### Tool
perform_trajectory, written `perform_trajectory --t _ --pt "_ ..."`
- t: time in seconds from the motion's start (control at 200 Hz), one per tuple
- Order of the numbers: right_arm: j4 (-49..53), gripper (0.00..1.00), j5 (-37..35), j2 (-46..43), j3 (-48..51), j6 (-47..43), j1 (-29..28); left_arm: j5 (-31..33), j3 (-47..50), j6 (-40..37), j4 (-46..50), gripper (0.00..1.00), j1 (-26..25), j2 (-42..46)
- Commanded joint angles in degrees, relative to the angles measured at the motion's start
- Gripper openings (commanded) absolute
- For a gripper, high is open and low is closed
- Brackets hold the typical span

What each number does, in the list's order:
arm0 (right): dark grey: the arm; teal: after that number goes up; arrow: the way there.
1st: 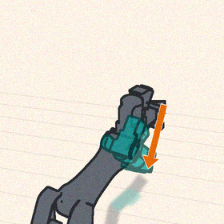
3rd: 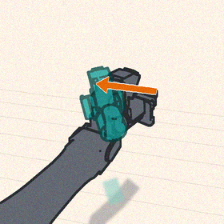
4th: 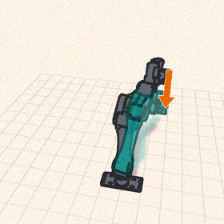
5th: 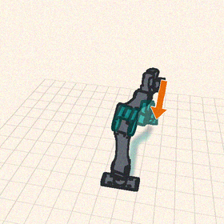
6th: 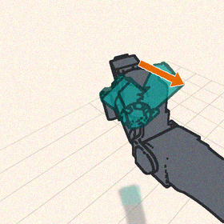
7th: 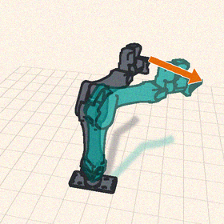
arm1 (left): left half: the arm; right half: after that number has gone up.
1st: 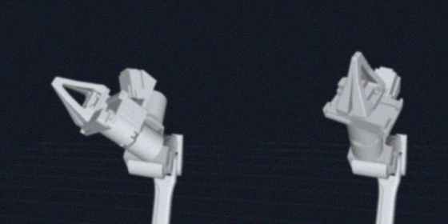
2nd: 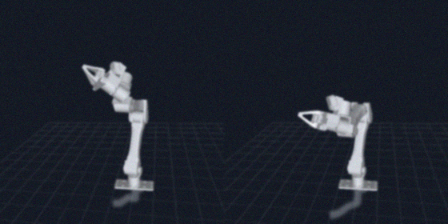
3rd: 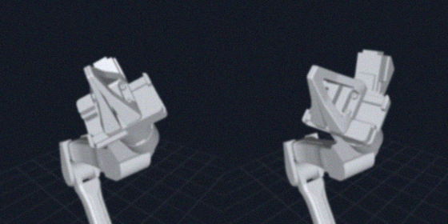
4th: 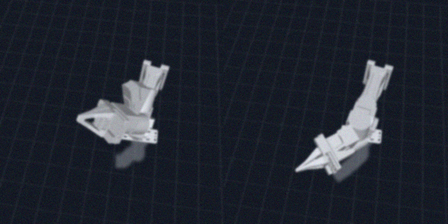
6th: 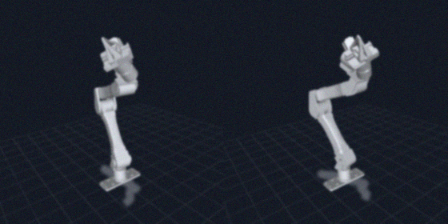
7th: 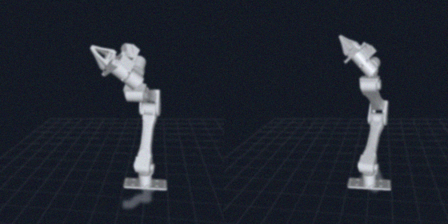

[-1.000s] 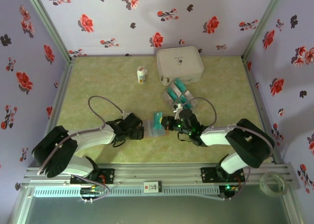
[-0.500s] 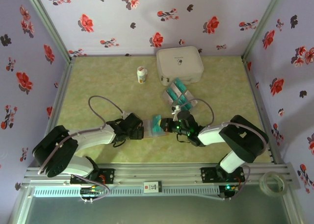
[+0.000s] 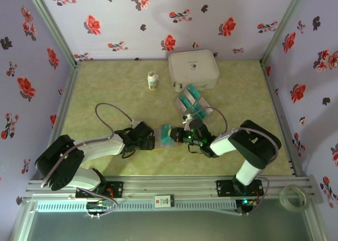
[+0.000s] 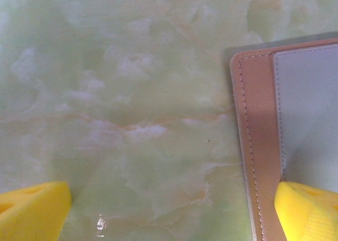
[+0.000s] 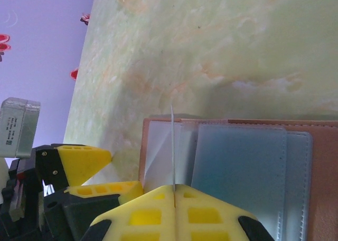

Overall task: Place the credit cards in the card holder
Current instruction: Insert the credit card into the card slot.

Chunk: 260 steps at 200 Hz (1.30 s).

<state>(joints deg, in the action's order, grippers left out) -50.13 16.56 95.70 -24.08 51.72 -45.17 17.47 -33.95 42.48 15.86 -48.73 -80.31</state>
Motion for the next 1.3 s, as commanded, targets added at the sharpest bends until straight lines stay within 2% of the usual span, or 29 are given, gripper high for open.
perform_trajectory --t 0.0,0.605,1.295 --pt "-3.6 0.00 0.3 1.0 -0.3 1.0 -0.5 2.0 0.9 -0.5 0.6 1.00 0.3 -1.4" --pt "-9.7 0.00 0.6 4.2 2.7 3.4 -0.5 1.9 1.0 -0.5 0.5 1.00 0.3 -1.3" --pt "-7.0 0.03 2.3 5.1 3.3 3.4 -0.5 1.9 1.2 -0.5 0.4 1.00 0.3 -1.2"
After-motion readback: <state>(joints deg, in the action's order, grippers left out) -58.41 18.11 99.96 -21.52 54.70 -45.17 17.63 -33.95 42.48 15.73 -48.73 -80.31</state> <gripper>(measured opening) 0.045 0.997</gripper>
